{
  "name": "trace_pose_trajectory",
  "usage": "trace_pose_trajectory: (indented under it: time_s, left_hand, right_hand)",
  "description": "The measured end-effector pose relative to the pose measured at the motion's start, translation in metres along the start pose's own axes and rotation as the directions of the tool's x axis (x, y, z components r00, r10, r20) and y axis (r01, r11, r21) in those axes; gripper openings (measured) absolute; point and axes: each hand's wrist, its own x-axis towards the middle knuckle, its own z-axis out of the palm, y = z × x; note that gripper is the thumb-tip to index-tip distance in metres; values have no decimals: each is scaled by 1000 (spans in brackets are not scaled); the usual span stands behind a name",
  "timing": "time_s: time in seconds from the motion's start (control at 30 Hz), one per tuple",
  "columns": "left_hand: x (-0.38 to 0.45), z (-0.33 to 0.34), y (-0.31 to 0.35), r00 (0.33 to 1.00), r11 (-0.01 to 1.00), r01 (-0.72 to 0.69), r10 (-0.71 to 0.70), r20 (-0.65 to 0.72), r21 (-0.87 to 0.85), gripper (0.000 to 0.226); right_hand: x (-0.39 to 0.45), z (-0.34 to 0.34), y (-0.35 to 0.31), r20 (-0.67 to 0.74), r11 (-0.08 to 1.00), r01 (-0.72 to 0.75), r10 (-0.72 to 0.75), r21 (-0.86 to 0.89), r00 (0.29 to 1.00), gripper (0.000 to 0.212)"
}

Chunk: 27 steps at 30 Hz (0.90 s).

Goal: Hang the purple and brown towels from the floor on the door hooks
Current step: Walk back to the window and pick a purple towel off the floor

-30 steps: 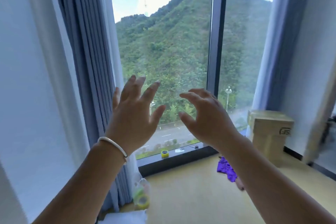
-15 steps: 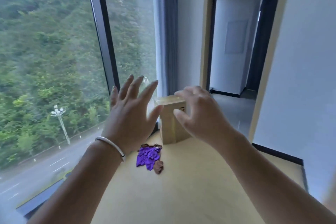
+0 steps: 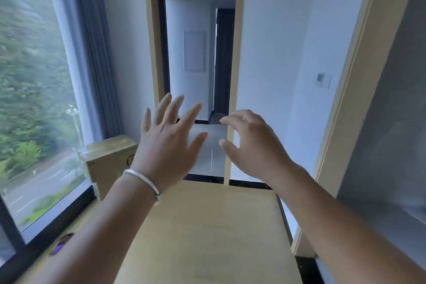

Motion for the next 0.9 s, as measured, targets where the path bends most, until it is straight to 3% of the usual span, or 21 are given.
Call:
trace_pose_trajectory:
  time_s: [0.37,0.9]
  left_hand:
    - [137,121,-30,995,991,-85,89,40,-105,60]
    - [335,306,37,986,982,-157,162,43,-109,62]
  right_hand:
    - [102,56,101,7,982,-127,129,-139,992,43]
    - [232,95,343,-73,971,-201,193,-130,978,42]
